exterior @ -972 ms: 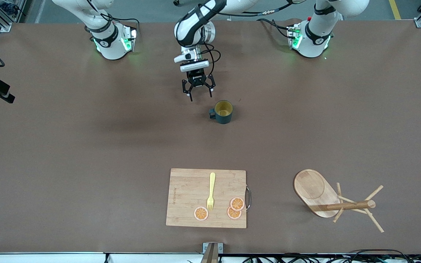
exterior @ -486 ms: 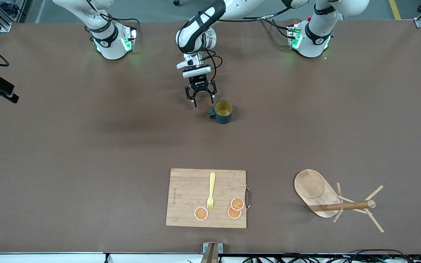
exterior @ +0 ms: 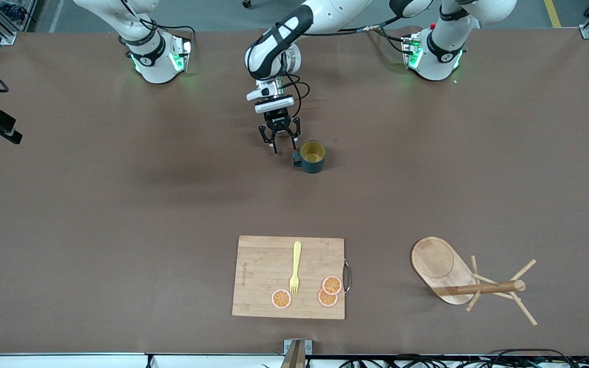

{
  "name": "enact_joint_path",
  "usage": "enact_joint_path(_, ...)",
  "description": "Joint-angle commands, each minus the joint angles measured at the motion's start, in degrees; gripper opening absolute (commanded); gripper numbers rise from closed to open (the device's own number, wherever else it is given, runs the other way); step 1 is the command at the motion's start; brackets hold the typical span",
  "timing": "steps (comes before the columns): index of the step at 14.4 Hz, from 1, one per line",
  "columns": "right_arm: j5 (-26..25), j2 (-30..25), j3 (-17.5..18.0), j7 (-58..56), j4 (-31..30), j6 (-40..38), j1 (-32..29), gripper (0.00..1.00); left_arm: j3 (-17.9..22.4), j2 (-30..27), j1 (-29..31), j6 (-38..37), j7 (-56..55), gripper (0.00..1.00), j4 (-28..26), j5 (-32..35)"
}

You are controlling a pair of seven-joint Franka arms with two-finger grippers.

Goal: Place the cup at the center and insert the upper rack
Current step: 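Close the left gripper on the teal mug handle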

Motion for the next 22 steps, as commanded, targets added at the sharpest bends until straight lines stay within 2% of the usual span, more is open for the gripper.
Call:
enact_joint_path(1,-0.5,-1.0,0.9,-0.6,-0.6,-0.4,-0.9,1.00,0.4,0.7,0.0,-0.4,2.9,0.67,1.2,1.2)
enact_joint_path(8,-0.6,-1.1,0.9,-0.6,-0.5,-2.6,-1.0,1.00,0.6,0.6,0.1,-0.5,7.3,0.67,1.3,1.0)
enact_joint_path(22,-1.2,-1.1,0.7,-0.6,-0.5,-2.2,-1.4,1.00,3.2,1.1,0.1,0.8,7.3,0.67,2.5,1.4)
